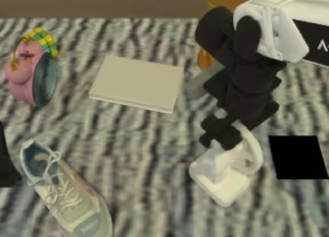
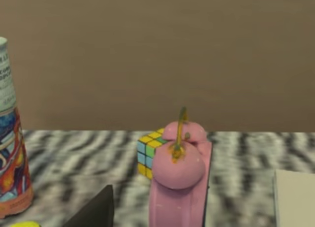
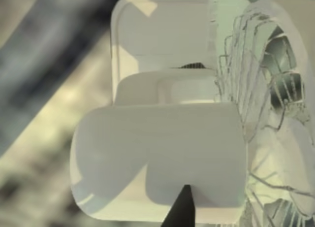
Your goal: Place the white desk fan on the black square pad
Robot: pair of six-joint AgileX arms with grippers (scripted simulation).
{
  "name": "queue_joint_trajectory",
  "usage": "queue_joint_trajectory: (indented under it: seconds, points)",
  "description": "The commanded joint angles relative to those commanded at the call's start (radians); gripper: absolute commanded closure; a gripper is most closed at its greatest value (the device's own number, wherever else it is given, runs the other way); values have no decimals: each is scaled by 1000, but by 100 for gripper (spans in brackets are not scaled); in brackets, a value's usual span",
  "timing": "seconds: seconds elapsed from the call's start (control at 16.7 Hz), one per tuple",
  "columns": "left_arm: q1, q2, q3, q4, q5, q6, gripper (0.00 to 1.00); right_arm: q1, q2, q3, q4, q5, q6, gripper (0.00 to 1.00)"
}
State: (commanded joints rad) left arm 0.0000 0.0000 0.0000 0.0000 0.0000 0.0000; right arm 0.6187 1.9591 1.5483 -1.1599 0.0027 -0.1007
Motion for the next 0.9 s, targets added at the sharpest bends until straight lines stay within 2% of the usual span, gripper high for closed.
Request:
queue_joint_trajectory:
  seconds: [0.06,0.12,0.66,0.9]
  points:
    - [0,0,0,0,0,0,0,0,0,0,0,0,0,98]
    - [0,0,0,0,0,0,0,0,0,0,0,0,0,100]
    - [0,0,0,0,0,0,0,-1,-3,4,-4,-1,1,100]
    - [0,0,0,0,0,0,0,3,-7,97,-105,-1,2,100]
